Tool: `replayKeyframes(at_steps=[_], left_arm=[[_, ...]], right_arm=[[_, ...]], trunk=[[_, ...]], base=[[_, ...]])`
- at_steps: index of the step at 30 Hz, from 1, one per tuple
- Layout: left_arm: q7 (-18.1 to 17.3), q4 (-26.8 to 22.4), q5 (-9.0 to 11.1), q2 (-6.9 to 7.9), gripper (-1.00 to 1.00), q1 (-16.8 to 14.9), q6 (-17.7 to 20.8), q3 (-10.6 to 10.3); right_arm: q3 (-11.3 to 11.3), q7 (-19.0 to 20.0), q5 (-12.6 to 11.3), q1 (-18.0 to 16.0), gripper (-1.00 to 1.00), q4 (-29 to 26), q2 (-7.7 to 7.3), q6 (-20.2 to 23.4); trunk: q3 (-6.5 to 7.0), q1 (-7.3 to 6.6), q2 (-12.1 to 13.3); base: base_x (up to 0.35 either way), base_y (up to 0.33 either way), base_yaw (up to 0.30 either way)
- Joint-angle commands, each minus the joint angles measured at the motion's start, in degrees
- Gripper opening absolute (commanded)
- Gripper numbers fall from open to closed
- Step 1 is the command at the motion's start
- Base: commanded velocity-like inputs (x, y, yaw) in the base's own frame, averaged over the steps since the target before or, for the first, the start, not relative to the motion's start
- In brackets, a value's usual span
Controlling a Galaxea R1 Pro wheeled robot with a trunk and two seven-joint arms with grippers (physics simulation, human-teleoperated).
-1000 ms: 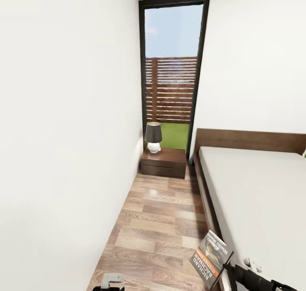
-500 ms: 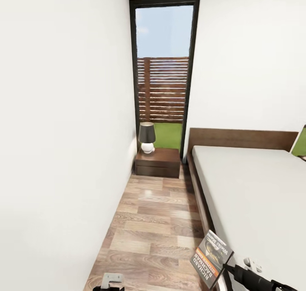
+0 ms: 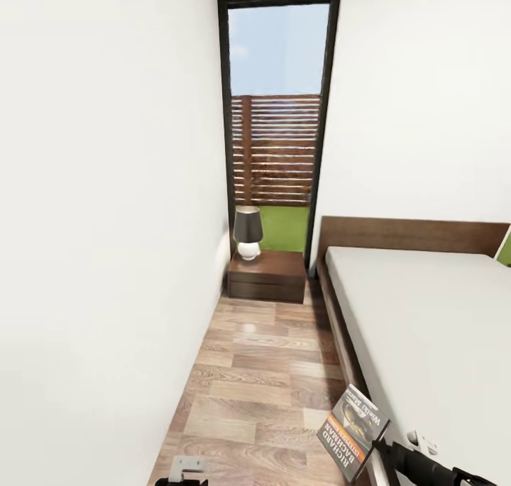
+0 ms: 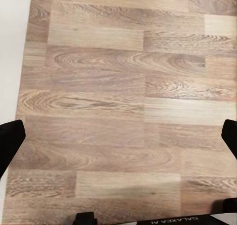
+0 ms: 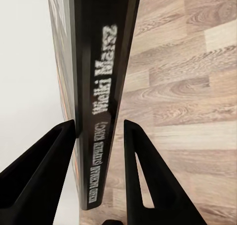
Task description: In the bedroom, move the book from the bed onto either nightstand, and place the two sandals side by side next to the bed.
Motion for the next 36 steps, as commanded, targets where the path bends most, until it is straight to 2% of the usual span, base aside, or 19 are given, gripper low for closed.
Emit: replayKeyframes(at_steps=[1, 10, 16, 27, 36], left_arm=[[-0.1, 0.0, -0.5, -0.02, 1.00, 0.0, -0.2, 0.5], [-0.1, 0.0, -0.5, -0.02, 1.00, 0.0, -0.1, 0.5], [-0.1, 0.0, -0.5, -0.01, 1.00, 0.0, -0.1, 0.5], [-0.1, 0.0, -0.5, 0.01, 1.00, 0.0, -0.2, 0.5], [-0.1, 0.0, -0.5, 0.02, 1.00, 0.0, -0.1, 0.5]], right_arm=[[0.3, 0.3, -0.6, -0.1, -1.00, 0.2, 0.01, 0.4], [0.3, 0.3, -0.6, -0.1, -1.00, 0.2, 0.01, 0.4], [0.3, 0.3, -0.6, -0.1, -1.00, 0.2, 0.01, 0.4], [0.3, 0.3, -0.6, -0.1, -1.00, 0.2, 0.01, 0.4], [0.3, 0.3, -0.6, -0.1, -1.00, 0.2, 0.01, 0.4]], trunk=[[-0.07, 0.04, -0.1], [-0.07, 0.04, -0.1], [-0.07, 0.04, -0.1], [-0.07, 0.04, -0.1], [-0.07, 0.04, -0.1]], base=[[0.041, 0.007, 0.000], [0.081, 0.001, 0.000], [0.294, 0.000, -0.016], [0.302, 0.000, -0.148], [0.072, 0.000, -0.010]])
